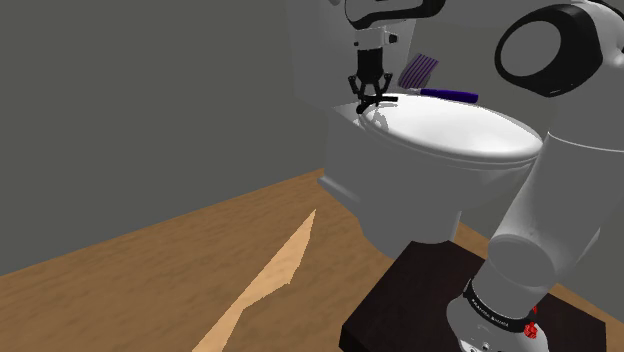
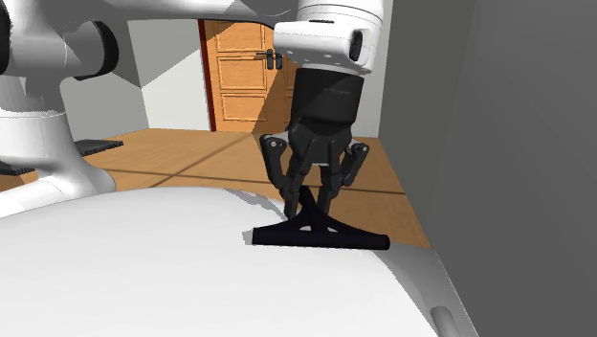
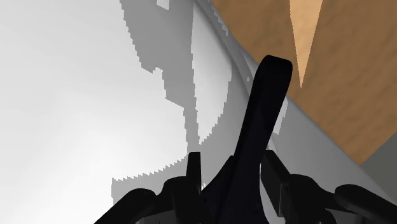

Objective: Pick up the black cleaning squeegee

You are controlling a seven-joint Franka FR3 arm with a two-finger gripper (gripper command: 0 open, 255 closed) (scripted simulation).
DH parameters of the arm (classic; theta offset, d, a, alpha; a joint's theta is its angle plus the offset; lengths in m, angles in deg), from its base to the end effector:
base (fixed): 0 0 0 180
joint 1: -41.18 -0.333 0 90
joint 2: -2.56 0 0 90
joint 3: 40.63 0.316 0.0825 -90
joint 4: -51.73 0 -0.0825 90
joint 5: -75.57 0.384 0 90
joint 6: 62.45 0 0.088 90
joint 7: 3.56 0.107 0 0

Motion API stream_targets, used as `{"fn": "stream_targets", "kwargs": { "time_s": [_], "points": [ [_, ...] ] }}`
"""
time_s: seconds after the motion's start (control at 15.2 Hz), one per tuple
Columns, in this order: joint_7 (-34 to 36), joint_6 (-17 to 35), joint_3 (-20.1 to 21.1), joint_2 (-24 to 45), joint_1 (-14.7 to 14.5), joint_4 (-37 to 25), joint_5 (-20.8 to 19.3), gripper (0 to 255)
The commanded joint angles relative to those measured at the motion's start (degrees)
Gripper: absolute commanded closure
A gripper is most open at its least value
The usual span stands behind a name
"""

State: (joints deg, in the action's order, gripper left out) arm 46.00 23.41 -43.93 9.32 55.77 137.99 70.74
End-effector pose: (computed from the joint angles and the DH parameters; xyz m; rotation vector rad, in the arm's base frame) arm 0.5505 -0.1857 0.5827 2.5082 -1.6759 -0.1437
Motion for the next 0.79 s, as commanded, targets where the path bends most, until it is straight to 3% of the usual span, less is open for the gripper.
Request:
{"fn": "stream_targets", "kwargs": {
  "time_s": [0.0,0.4,0.73],
  "points": [
    [0.01,0.05,0.0,-0.01,0.0,0.05,0.0,255],
    [-0.05,0.11,-0.02,-0.07,0.03,0.17,-0.01,255],
    [-0.42,-4.13,-0.03,1.0,0.04,-5.15,0.01,255]
  ]
}}
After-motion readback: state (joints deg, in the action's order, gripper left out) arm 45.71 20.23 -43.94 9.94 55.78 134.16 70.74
